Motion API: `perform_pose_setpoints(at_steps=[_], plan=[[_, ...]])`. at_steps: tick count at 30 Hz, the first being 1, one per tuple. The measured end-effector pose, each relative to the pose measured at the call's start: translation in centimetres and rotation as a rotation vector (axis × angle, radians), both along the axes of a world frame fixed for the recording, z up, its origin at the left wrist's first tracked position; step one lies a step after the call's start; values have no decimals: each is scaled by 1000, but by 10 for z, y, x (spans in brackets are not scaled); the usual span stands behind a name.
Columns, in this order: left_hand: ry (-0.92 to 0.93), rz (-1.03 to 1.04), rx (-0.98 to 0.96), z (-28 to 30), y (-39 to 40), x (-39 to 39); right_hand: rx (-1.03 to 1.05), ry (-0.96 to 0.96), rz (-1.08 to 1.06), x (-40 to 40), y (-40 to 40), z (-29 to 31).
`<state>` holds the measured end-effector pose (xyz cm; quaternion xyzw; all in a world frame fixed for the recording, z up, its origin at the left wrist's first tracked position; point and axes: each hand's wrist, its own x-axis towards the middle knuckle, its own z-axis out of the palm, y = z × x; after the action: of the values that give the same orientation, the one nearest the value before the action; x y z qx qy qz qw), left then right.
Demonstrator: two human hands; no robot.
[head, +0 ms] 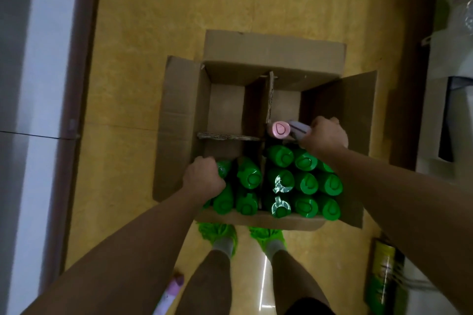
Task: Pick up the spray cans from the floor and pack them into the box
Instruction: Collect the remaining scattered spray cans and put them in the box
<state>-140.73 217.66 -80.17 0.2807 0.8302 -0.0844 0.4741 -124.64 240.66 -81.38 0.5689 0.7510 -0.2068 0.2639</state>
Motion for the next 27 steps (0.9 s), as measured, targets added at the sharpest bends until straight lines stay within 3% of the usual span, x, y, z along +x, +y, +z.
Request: perform_pose_setpoints(at_steps=[9, 18, 22, 27], plan=[[-139, 14, 12, -35, 8, 7, -64, 98, 144, -16, 9, -35], [-213, 68, 1, -50, 12, 15, -188, 110, 45, -9, 9, -61], [-268, 174, 29, -44, 8, 16, -213, 106, 51, -10, 6, -56], [-202, 324, 92, -37, -2, 20, -193, 108, 85, -7, 5, -39]])
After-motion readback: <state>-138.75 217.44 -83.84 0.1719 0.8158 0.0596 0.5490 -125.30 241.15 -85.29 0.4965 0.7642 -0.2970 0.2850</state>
